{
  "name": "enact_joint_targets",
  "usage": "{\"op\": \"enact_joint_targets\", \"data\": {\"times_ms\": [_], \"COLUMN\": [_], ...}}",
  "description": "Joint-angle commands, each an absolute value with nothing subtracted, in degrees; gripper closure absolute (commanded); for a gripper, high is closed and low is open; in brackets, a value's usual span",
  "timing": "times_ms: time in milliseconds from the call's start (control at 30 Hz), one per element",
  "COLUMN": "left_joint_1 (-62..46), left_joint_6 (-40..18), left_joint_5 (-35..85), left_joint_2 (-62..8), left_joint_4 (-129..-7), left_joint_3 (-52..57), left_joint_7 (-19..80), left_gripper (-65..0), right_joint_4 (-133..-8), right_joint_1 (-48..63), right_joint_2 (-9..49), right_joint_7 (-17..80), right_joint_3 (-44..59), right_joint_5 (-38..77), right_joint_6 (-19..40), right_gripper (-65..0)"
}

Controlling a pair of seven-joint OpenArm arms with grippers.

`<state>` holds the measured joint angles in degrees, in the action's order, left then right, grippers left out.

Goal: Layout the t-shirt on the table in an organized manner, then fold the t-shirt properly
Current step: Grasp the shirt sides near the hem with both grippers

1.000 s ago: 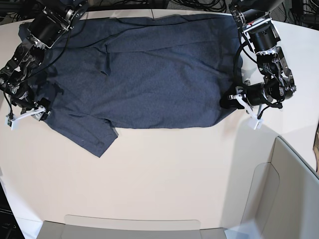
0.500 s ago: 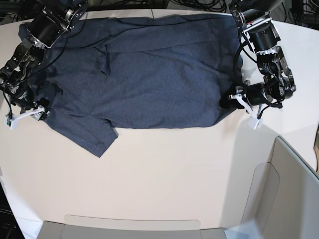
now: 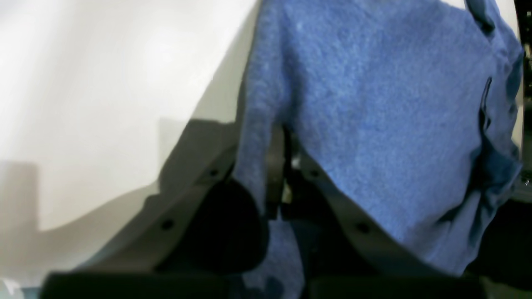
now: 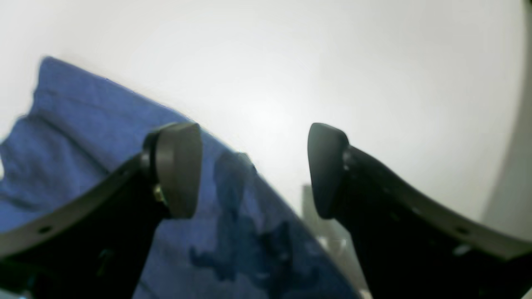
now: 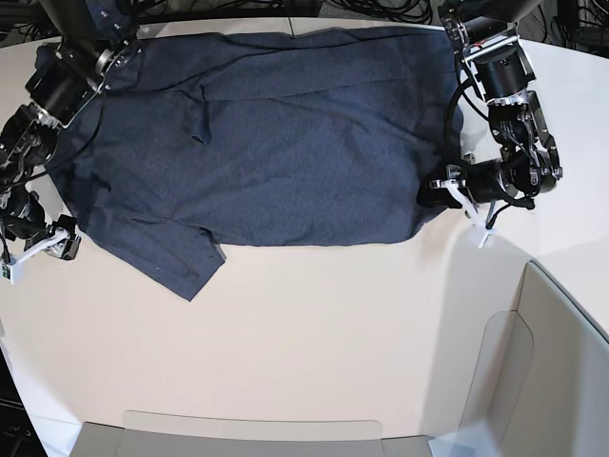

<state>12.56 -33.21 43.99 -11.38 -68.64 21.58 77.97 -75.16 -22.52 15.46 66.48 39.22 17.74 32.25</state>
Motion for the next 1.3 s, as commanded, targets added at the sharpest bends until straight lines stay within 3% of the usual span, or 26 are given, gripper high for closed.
{"op": "enact_joint_targets", "data": {"times_ms": [0,400,867,1267], "left_joint_1": [12.6,12.6,12.7,12.8], "left_joint_6": [-33.1,-33.1,-32.9,-32.8], "left_joint_5": [41.4,41.4,41.4,41.3], "left_joint_2": [-11.6,-11.6,-11.6,-11.6], "left_joint_4": [-68.8,-68.8,-68.8,-68.8], "left_joint_3": [21.0,21.0,21.0,21.0], "left_joint_7": [80.0,80.0,80.0,80.0], "left_gripper": [0.0,0.0,0.0,0.0], "right_joint_4": [-73.2,-47.0,-42.4,-42.8], "right_joint_1": [-25.4,-36.8,-33.3,-30.0], "right_joint_2": [17.1,22.5,17.7,14.5], "right_joint_7": [65.6,64.1,63.6,63.2], "right_joint_3": [39.7,39.4,39.3,29.7], "right_joint_5": [18.2,28.0,28.1,28.1], "right_joint_6": [33.0,33.0,36.4,36.4], "right_gripper": [-39.7,-39.7,-39.7,-39.7]}}
